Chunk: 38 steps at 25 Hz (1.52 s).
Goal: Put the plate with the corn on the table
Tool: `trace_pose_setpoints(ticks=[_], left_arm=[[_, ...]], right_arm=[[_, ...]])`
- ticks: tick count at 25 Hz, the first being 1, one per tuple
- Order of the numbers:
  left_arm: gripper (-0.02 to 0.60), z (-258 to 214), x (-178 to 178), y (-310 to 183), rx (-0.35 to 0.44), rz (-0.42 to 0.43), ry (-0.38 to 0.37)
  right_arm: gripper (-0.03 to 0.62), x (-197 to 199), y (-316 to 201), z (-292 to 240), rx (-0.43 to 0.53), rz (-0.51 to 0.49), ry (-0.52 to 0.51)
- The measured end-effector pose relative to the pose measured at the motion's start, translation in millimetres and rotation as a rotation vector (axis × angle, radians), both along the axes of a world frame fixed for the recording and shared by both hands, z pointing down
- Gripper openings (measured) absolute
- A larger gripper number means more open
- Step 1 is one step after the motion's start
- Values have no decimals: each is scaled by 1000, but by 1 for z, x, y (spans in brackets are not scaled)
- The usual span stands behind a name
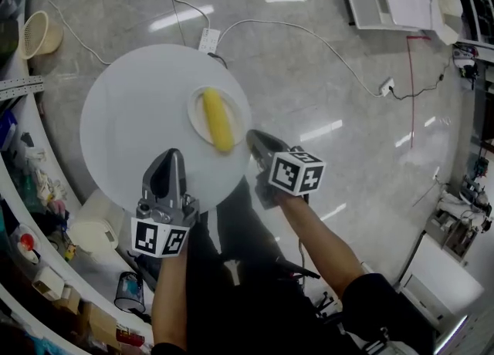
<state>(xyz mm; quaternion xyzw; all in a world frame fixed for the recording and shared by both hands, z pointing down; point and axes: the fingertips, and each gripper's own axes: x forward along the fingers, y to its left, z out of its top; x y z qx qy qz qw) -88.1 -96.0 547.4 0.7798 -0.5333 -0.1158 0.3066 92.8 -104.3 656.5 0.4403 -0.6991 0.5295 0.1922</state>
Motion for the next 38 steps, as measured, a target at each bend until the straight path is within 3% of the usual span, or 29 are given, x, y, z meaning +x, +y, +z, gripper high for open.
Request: trace_pose_setpoints(ticks=[15,29,38], left_arm=[[5,-70,0,26,64,40,-29],[5,-143,-6,60,154,84,-10],[5,-197,-10,78,238,129,-1]], right_arm=[[9,-19,13,-80,123,-1,-28],[9,-28,36,-190,329,45,-31],[9,-34,60,-269,515,59,-34]])
